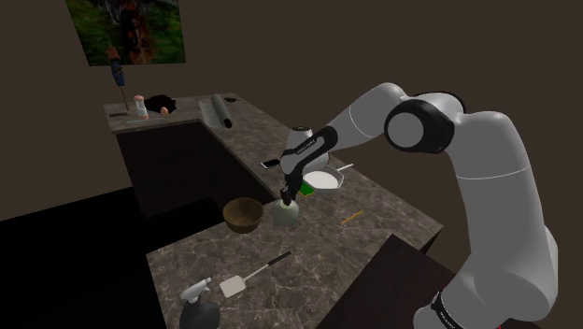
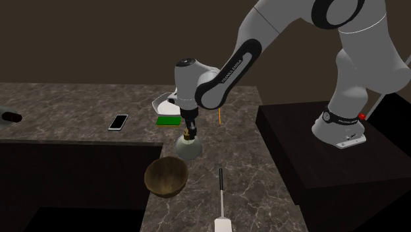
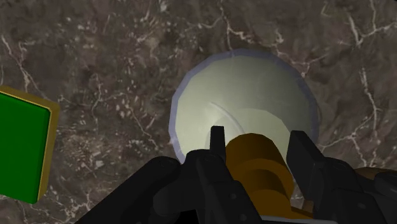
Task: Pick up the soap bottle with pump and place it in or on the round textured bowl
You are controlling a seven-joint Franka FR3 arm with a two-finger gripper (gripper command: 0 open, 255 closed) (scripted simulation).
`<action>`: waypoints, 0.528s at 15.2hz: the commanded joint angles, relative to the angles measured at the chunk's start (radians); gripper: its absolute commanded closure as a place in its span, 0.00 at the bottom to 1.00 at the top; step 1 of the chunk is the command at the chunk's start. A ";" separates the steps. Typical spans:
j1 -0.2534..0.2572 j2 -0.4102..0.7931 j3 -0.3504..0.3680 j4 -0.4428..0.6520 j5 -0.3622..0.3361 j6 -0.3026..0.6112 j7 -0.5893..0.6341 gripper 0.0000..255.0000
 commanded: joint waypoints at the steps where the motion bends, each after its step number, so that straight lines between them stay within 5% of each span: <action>1: 0.000 0.000 0.000 0.000 0.000 0.000 0.000 1.00; 8: 0.001 -0.011 -0.001 -0.002 -0.001 -0.008 0.001 1.00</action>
